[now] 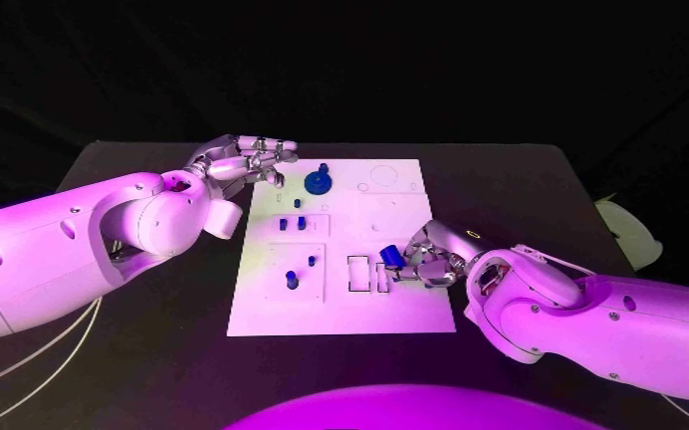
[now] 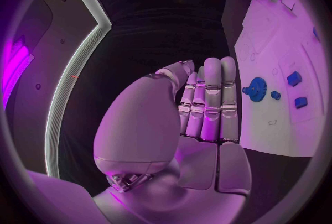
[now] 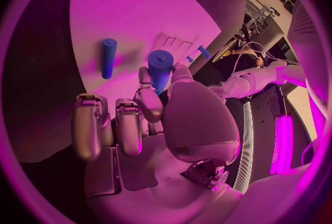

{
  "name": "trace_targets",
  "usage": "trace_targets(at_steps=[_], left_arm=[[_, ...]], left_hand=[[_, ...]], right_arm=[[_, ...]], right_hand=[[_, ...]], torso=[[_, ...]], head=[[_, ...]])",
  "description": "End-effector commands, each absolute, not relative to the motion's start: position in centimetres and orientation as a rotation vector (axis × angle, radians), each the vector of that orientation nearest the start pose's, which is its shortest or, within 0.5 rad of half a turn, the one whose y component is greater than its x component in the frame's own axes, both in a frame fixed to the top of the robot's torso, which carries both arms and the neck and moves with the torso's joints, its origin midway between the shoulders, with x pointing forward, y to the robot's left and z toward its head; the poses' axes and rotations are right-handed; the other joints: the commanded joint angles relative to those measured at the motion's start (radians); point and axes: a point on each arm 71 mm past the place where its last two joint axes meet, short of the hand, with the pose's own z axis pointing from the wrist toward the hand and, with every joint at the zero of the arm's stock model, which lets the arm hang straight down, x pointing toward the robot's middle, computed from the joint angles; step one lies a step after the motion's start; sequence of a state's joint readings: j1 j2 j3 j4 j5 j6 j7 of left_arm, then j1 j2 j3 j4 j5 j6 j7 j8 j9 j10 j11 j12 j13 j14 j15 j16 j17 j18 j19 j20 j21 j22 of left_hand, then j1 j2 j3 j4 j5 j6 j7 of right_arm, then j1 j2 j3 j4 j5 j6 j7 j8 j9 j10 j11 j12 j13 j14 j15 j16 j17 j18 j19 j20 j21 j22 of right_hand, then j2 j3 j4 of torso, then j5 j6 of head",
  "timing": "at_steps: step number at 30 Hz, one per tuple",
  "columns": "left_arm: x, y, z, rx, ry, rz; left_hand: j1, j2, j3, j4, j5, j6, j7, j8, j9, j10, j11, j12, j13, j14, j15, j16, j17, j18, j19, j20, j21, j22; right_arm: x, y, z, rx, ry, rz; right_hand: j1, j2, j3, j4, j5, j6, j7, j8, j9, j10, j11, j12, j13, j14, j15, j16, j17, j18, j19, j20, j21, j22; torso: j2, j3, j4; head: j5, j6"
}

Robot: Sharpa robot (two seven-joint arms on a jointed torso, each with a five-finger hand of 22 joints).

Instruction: Assemble the parts on the task board

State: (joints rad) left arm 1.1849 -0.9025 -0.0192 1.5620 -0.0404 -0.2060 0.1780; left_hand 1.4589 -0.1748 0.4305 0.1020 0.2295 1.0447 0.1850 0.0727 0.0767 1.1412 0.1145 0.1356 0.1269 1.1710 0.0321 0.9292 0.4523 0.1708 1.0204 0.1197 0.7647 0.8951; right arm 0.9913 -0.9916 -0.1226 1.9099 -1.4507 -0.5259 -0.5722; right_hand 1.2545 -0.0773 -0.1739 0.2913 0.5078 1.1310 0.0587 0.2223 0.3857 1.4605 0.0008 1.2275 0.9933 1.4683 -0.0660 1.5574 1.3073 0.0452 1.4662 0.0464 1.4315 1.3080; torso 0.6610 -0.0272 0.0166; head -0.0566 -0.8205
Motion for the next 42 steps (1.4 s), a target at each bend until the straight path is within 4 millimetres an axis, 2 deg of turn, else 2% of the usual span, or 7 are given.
trace_targets(at_steps=[1, 8, 21, 25, 33, 38, 42], left_arm=[[47.8, 21.7, -18.7, -1.170, 1.666, -1.522], [47.8, 21.6, -18.7, -1.169, 1.667, -1.525], [47.8, 21.5, -18.7, -1.168, 1.669, -1.528], [47.7, 21.5, -18.7, -1.168, 1.669, -1.528], [47.7, 21.5, -18.7, -1.168, 1.670, -1.528], [47.7, 21.5, -18.7, -1.168, 1.671, -1.528], [47.7, 21.5, -18.7, -1.169, 1.671, -1.527]], left_hand=[[-0.005, 0.003, -0.005, 0.000, 0.003, -0.007, 0.003, 0.000, -0.002, -0.005, 0.000, 0.006, 0.001, -0.005, 0.001, -0.004, -0.002, 0.013, 0.003, 0.002, -0.004, -0.001], [-0.005, 0.003, -0.005, 0.000, 0.003, -0.007, 0.003, 0.000, -0.002, -0.005, 0.000, 0.006, 0.001, -0.005, 0.001, -0.004, -0.002, 0.013, 0.003, 0.002, -0.004, -0.001], [-0.005, 0.003, -0.005, 0.000, 0.003, -0.007, 0.003, 0.000, -0.002, -0.006, 0.000, 0.006, 0.001, -0.006, 0.001, -0.004, -0.002, 0.013, 0.003, 0.002, -0.005, -0.002], [-0.005, 0.003, -0.005, 0.000, 0.003, -0.007, 0.003, 0.000, -0.002, -0.006, 0.000, 0.006, 0.001, -0.006, 0.001, -0.004, -0.002, 0.013, 0.003, 0.002, -0.005, -0.002], [-0.005, 0.003, -0.005, 0.000, 0.003, -0.007, 0.003, 0.000, -0.002, -0.006, 0.000, 0.006, 0.001, -0.006, 0.001, -0.004, -0.002, 0.013, 0.003, 0.002, -0.005, -0.002], [-0.005, 0.003, -0.005, 0.000, 0.003, -0.007, 0.003, 0.000, -0.002, -0.006, 0.000, 0.006, 0.001, -0.006, 0.001, -0.004, -0.002, 0.013, 0.003, 0.002, -0.005, -0.002], [-0.005, 0.003, -0.005, 0.000, 0.003, -0.007, 0.003, 0.000, -0.002, -0.006, 0.000, 0.006, 0.001, -0.006, 0.001, -0.004, -0.002, 0.013, 0.003, 0.002, -0.005, -0.002]], right_arm=[[35.7, -19.1, -25.5, 0.330, 1.883, 0.551], [35.5, -18.4, -25.0, 0.343, 1.887, 0.591], [35.5, -15.5, -25.7, 0.324, 1.985, 0.652], [35.6, -15.2, -26.0, 0.323, 2.005, 0.651], [35.9, -15.0, -26.5, 0.329, 2.020, 0.645], [36.2, -15.2, -26.7, 0.324, 2.007, 0.640], [36.4, -15.3, -26.7, 0.317, 2.004, 0.636]], right_hand=[[0.002, 0.015, -0.006, -0.001, 0.009, 0.009, -0.002, 0.006, 0.004, 0.068, -0.017, 0.270, 0.503, 0.099, -0.009, 0.007, 0.247, -0.019, 0.060, -0.008, 0.007, 0.229], [0.005, 0.021, -0.005, -0.002, 0.023, 0.012, -0.005, 0.007, 0.009, 0.068, -0.019, 0.270, 0.504, 0.099, -0.011, 0.007, 0.248, -0.019, 0.061, -0.010, 0.009, 0.229], [-0.007, 0.025, -0.011, 0.001, 0.027, 0.011, -0.005, 0.006, 0.014, 0.066, -0.019, 0.265, 0.500, 0.099, -0.011, 0.006, 0.246, -0.018, 0.058, -0.011, 0.003, 0.227], [-0.011, 0.026, -0.013, 0.001, 0.024, 0.011, -0.005, 0.006, 0.015, 0.066, -0.019, 0.264, 0.499, 0.098, -0.011, 0.006, 0.245, -0.018, 0.058, -0.012, 0.002, 0.227], [-0.017, 0.028, -0.016, 0.001, 0.020, 0.011, -0.005, 0.006, 0.017, 0.065, -0.019, 0.262, 0.498, 0.098, -0.011, 0.005, 0.243, -0.017, 0.057, -0.012, -0.001, 0.226], [-0.039, 0.027, -0.027, 0.000, 0.005, 0.014, -0.006, 0.007, 0.024, 0.063, -0.020, 0.259, 0.496, 0.098, -0.012, 0.004, 0.241, -0.016, 0.055, -0.012, -0.006, 0.225], [-0.060, 0.024, -0.037, 0.001, -0.042, 0.015, -0.007, 0.008, 0.032, 0.062, -0.021, 0.256, 0.494, 0.097, -0.013, 0.004, 0.239, -0.016, 0.054, -0.013, -0.007, 0.225]], torso=[[0.000, -0.0003, 0.0002], [0.002, -0.0007, 0.0015], [0.003, -0.0008, 0.0023], [0.003, -0.0012, 0.0023], [0.003, 0.0003, 0.0004], [0.003, 0.0000, 0.0001], [0.003, 0.0005, 0.0010]], head=[[-0.002, 0.003], [0.000, 0.005], [0.009, 0.000], [0.010, -0.002], [0.014, -0.004], [0.016, -0.005], [0.016, -0.006]])
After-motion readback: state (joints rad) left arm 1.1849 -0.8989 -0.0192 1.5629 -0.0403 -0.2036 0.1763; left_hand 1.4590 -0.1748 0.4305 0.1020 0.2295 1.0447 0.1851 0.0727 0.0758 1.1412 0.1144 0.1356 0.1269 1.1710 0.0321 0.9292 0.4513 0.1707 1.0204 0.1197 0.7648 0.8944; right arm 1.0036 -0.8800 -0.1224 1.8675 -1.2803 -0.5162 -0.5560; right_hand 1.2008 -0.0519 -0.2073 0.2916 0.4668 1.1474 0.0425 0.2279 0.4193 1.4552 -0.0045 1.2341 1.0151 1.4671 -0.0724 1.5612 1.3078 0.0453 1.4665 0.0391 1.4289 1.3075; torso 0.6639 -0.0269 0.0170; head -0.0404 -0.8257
